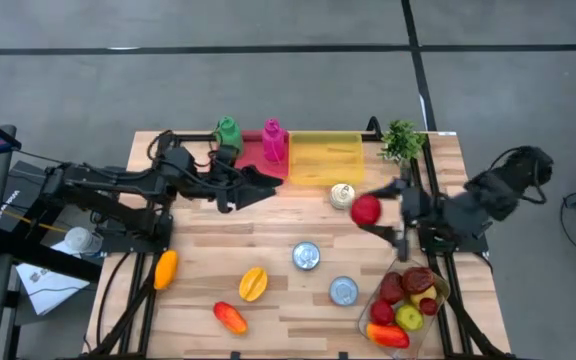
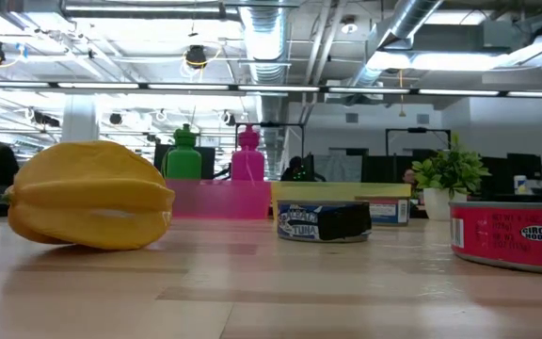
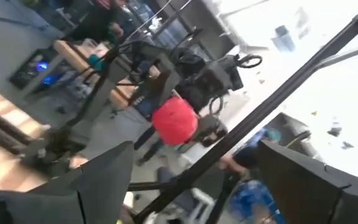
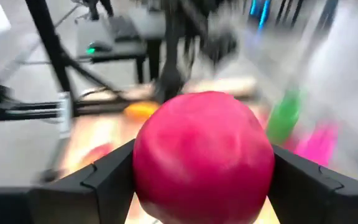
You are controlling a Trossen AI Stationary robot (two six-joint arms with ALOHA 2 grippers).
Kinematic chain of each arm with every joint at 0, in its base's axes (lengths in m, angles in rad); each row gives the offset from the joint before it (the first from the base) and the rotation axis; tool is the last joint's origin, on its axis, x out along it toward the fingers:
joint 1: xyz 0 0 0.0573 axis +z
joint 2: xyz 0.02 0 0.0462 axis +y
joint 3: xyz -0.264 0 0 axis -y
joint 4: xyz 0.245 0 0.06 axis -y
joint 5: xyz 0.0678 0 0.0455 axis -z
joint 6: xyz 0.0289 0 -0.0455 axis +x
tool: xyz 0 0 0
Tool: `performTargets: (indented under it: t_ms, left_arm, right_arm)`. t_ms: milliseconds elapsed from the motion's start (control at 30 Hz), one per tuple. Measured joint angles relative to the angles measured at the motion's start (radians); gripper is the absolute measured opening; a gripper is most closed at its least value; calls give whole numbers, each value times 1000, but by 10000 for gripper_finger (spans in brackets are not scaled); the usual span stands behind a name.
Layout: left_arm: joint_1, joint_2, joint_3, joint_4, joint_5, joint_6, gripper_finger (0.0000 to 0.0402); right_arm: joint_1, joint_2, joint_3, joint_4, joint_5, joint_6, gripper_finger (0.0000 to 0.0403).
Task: Pick & Place Food Item
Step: Put the apple into the transparent bin
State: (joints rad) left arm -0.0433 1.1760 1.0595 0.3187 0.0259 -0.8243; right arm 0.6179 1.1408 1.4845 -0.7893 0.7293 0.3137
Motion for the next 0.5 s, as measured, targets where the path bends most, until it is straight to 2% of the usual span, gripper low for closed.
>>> performTargets:
  t_ms: [100,267,400,500]
  left_arm:
    - [0,-36,1,-89,-2,29,323]
    - [-5,-61,-2,-224,-2,34,317]
    - [-8,-61,-1,-301,-2,33,314]
    - [-16,-61,-1,-337,-2,31,312]
  right_arm:
    - [82,-14,0,-209,-70,340,295]
    - [208,52,0,-448,-283,790,295]
    - [302,154,-1,-566,-380,1053,295]
    - [348,247,-1,-606,-440,1159,295]
